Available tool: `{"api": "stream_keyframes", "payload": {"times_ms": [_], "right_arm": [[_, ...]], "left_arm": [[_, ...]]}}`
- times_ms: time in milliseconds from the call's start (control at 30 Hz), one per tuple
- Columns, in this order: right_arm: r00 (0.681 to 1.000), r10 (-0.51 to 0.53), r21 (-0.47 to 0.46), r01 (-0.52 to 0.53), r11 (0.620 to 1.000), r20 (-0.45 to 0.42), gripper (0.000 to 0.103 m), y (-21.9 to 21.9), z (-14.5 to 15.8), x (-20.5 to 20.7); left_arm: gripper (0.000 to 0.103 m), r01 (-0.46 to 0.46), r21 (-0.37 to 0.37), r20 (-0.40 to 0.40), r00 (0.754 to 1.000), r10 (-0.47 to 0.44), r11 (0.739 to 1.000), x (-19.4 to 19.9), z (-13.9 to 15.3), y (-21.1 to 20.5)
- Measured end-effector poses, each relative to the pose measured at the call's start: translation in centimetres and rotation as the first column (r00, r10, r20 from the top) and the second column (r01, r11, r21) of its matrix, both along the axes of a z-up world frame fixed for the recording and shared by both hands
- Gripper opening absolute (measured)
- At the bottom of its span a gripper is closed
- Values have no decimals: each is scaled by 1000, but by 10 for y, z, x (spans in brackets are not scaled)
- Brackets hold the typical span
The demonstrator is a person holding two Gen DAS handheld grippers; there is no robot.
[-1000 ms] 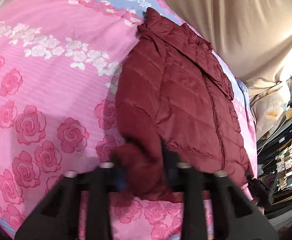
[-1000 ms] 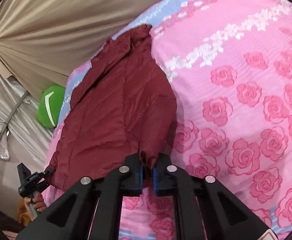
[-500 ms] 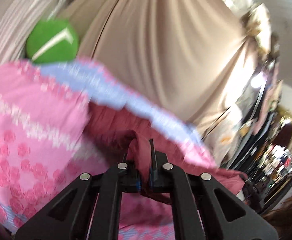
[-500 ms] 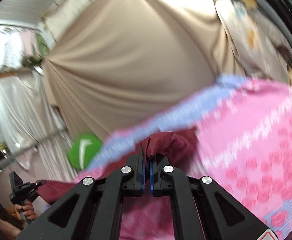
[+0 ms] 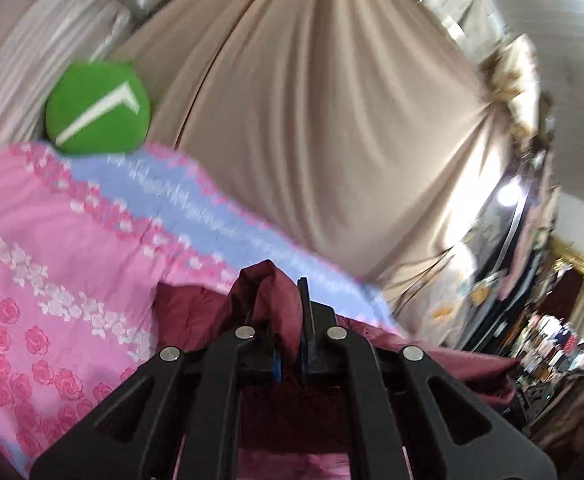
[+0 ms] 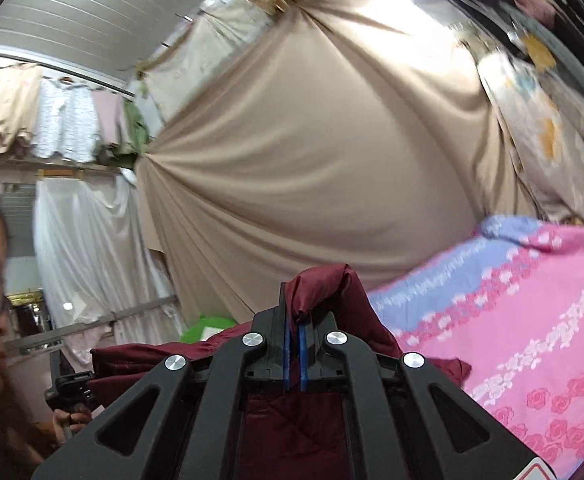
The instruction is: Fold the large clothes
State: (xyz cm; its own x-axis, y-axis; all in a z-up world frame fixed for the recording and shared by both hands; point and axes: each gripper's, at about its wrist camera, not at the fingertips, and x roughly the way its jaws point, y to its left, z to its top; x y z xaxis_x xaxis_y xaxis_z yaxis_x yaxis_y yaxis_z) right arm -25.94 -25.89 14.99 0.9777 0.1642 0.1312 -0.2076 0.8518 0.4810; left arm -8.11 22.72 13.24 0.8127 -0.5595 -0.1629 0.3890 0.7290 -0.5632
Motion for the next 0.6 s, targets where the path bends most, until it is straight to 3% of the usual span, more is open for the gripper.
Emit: {"api": "stream_keyframes", "payload": {"times_ms": [100, 267, 400, 600], "right_arm": [[993, -6, 51, 13, 999, -120, 3, -15, -14, 56], [953, -55, 52, 74, 996, -299, 3, -33, -34, 146], [891, -61, 65, 100, 993, -451, 3, -54, -66, 217], [789, -65, 59, 128, 990, -610, 3, -71, -111, 284]], "left_arm": [[5, -15, 93, -112, 993, 25, 996, 63, -21, -24], [5, -40, 213, -215, 973, 87, 976, 153, -52, -50], [4, -53, 305, -312, 938, 153, 951, 220, -87, -71], [5, -48, 384, -386, 899, 208, 922, 265, -130, -85]]}}
